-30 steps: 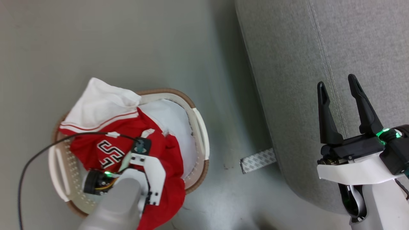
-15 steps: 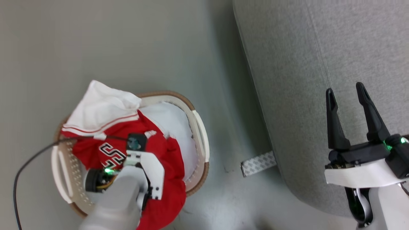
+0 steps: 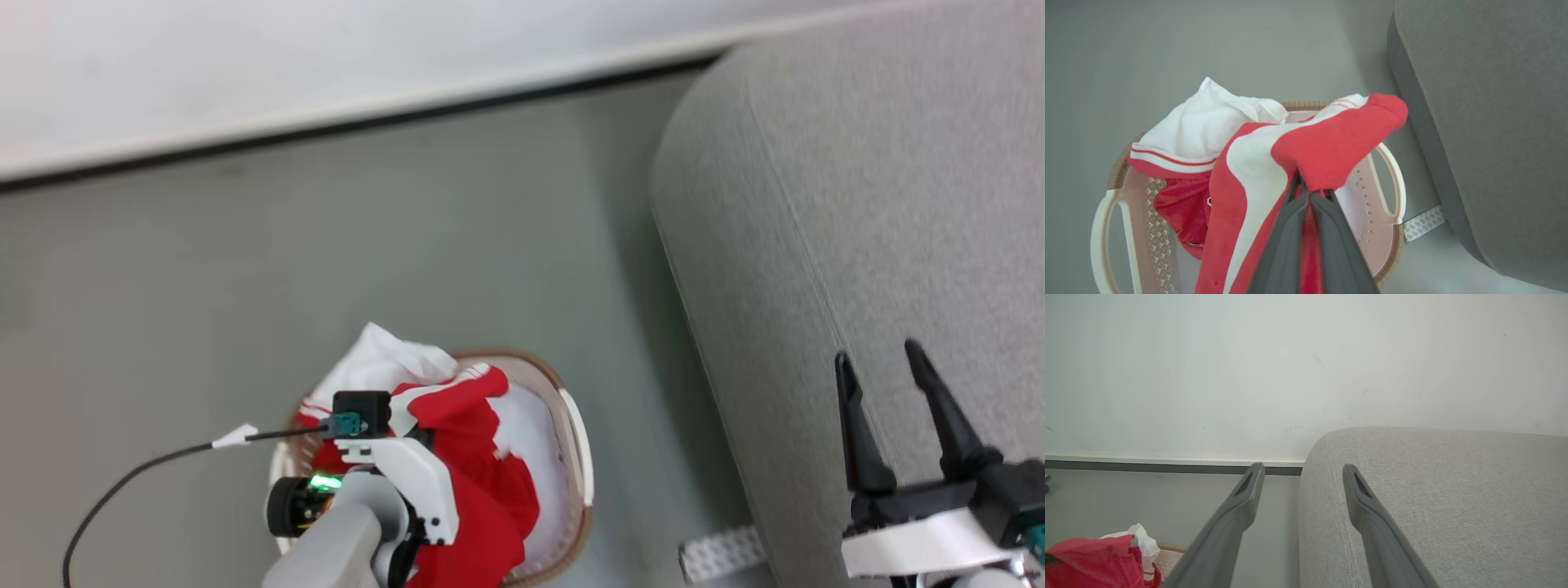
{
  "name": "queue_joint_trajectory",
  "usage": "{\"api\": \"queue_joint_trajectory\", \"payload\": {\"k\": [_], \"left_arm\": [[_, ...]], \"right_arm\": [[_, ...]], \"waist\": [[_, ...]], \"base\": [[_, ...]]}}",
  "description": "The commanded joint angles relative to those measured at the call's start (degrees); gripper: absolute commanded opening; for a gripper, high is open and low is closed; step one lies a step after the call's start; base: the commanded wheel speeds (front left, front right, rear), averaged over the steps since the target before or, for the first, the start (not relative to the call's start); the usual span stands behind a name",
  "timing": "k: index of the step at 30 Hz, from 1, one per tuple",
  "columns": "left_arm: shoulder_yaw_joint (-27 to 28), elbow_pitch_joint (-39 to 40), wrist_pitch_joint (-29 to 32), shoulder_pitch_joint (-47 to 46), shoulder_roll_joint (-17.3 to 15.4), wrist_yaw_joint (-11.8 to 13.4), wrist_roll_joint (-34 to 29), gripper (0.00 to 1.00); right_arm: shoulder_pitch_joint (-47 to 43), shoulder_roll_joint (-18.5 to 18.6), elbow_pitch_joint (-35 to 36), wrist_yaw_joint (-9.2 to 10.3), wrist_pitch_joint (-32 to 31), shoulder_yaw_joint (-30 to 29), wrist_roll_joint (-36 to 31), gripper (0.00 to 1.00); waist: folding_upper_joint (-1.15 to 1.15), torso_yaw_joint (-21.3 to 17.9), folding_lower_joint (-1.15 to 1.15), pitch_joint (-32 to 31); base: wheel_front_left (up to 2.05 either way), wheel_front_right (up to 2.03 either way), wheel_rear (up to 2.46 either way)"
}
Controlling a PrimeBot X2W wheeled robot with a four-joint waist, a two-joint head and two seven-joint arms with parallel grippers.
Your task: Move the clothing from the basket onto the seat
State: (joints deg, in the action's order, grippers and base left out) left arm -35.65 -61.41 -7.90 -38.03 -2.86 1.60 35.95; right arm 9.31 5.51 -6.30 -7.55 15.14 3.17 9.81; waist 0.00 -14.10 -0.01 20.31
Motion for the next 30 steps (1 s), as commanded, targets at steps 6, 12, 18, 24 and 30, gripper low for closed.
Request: {"api": "queue_joint_trajectory", "payload": {"k": [6, 12, 18, 24, 30], "left_arm": [[-0.07, 7.31, -2.15, 2.80, -0.11, 0.68, 2.53, 0.00], [0.43, 16.85, -2.15, 4.47, -0.76, 3.00, 3.00, 0.00], [1.69, 29.65, 0.38, 6.06, -2.84, 5.21, 4.13, 0.00], [1.74, 41.63, 4.53, 4.74, -5.17, 8.17, 3.14, 0.00], [2.29, 49.08, 7.77, 3.61, -6.37, 11.16, 2.86, 0.00]], "right_arm": [[-4.51, 0.35, -0.63, 0.12, 0.02, 0.22, -1.26, 1.00], [-7.48, 0.27, -0.66, 0.12, 0.02, 0.93, -2.05, 1.00], [-9.76, 0.43, -0.29, 0.12, 0.02, 1.44, -2.30, 1.00], [-9.88, 0.85, 1.12, 0.12, 0.02, 3.05, -2.66, 1.00], [-10.50, 1.90, 4.45, 0.12, 0.01, 6.05, -3.10, 1.00]], "waist": [[0.00, 5.71, 0.01, -11.61], [0.00, 7.36, 0.01, -16.75], [0.00, 8.11, 0.01, -20.34], [0.00, 8.35, 0.01, -21.58], [0.00, 8.21, 0.01, -22.62]], "base": [[0.00, 0.00, 0.00], [0.00, 0.00, 0.00], [0.00, 0.00, 0.00], [0.00, 0.00, 0.00], [0.00, 0.00, 0.00]]}}
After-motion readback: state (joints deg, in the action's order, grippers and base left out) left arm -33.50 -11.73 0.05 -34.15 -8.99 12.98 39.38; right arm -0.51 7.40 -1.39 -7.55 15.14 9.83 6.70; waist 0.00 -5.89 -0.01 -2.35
